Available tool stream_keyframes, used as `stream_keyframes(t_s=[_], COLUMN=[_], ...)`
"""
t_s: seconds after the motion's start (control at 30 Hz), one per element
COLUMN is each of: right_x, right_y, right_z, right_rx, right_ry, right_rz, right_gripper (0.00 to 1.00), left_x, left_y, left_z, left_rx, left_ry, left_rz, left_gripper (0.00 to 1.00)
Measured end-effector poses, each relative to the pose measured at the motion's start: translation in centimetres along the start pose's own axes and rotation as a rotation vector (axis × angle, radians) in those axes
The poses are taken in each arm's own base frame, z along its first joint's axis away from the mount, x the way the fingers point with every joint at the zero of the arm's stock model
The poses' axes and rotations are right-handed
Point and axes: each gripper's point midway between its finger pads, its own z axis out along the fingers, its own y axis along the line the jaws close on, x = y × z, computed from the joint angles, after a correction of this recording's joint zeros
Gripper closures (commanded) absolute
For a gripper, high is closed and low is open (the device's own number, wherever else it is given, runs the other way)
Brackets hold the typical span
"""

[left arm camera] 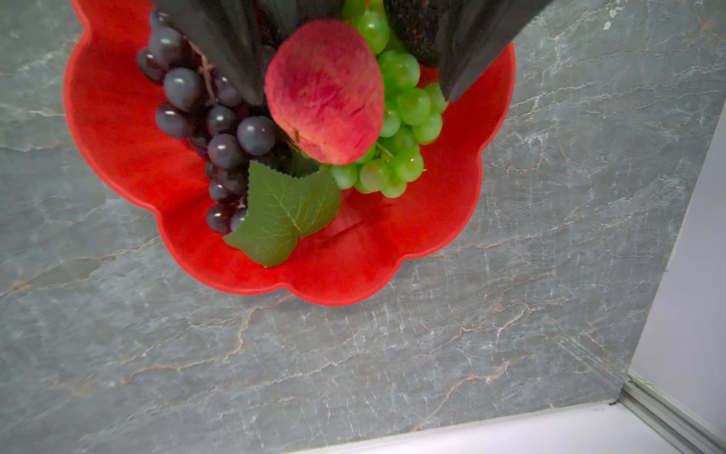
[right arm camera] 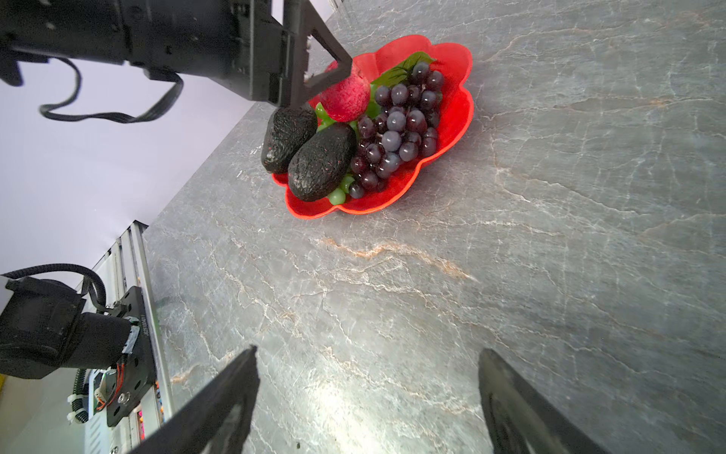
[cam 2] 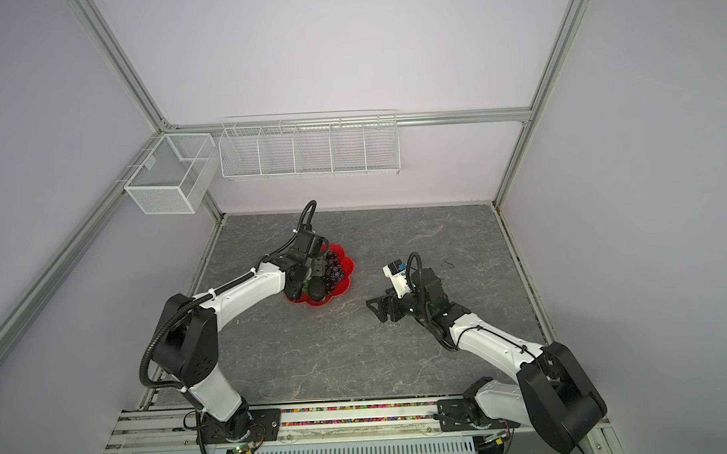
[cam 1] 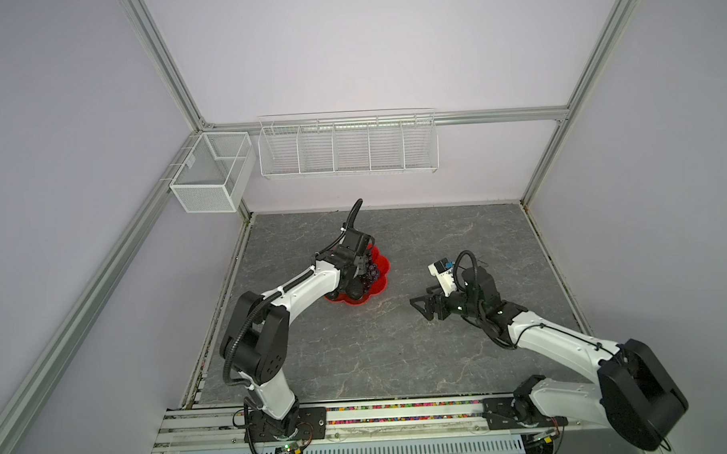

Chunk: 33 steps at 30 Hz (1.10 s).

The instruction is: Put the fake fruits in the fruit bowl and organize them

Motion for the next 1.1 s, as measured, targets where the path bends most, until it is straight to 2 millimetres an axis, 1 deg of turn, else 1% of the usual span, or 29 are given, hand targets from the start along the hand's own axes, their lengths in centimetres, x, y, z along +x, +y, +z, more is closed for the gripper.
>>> stream_keyframes(t_s=[0.13,0.2,0.33,0.43,0.47,0.53,0.57,0.6,0.63,0.7,0.77,0.87,0.93,1.0,1.07,1.1], right_x=[-0.1,-0.1,-0.1,-0.7,-1.0,-1.6,-1.9,-2.1,-2.4,-2.8,-3.1,-3.2,-3.0,-2.4,-1.7,-1.4], right_y=[0.0,0.1,-0.2,-1.4,-2.0,-3.5,-4.7,-5.8,-7.0,-9.5,-11.0,-12.0,-12.5,-13.2,-13.8,-14.0], right_z=[0.0,-0.2,-1.1,-2.0,-2.4,-3.7,-4.8,-6.0,-7.5,-11.4,-15.2,-19.8,-21.6,-22.7,-23.0,-23.1], right_rx=[-0.001,-0.001,0.015,0.055,0.078,0.141,0.201,0.270,0.352,0.542,0.708,0.894,0.985,1.055,1.103,1.117], right_ry=[-0.003,-0.009,-0.033,-0.067,-0.086,-0.132,-0.168,-0.211,-0.262,-0.379,-0.486,-0.610,-0.633,-0.625,-0.593,-0.578], right_rz=[-0.002,-0.004,-0.004,0.006,0.014,0.030,0.041,0.051,0.059,0.072,0.067,0.039,0.032,0.035,0.038,0.040], right_gripper=[0.12,0.11,0.11,0.11,0.11,0.11,0.11,0.11,0.11,0.11,0.11,0.11,0.11,0.11,0.11,0.11], left_x=[-1.0,-1.3,-0.3,0.6,0.7,0.9,1.0,1.3,1.6,2.9,4.3,7.2,9.4,11.3,12.3,12.4], left_y=[0.7,0.9,1.7,3.4,4.4,7.1,8.8,10.7,12.5,16.1,18.4,21.2,22.9,24.1,24.8,25.0], left_z=[-2.0,-3.0,-5.2,-7.0,-7.5,-8.2,-8.4,-8.7,-9.0,-9.9,-10.7,-11.2,-11.0,-10.7,-10.5,-10.5], left_rx=[0.019,0.043,0.105,0.111,0.098,0.039,-0.009,-0.068,-0.126,-0.266,-0.377,-0.523,-0.604,-0.668,-0.707,-0.719], left_ry=[-0.057,-0.093,-0.173,-0.247,-0.269,-0.310,-0.327,-0.341,-0.353,-0.379,-0.406,-0.437,-0.438,-0.426,-0.422,-0.425], left_rz=[-0.021,-0.031,-0.044,-0.059,-0.070,-0.108,-0.132,-0.159,-0.187,-0.259,-0.296,-0.332,-0.354,-0.366,-0.373,-0.377], left_gripper=[0.29,0.29,0.28,0.26,0.26,0.22,0.13,0.01,0.01,0.01,0.01,0.01,0.01,0.01,0.01,0.01])
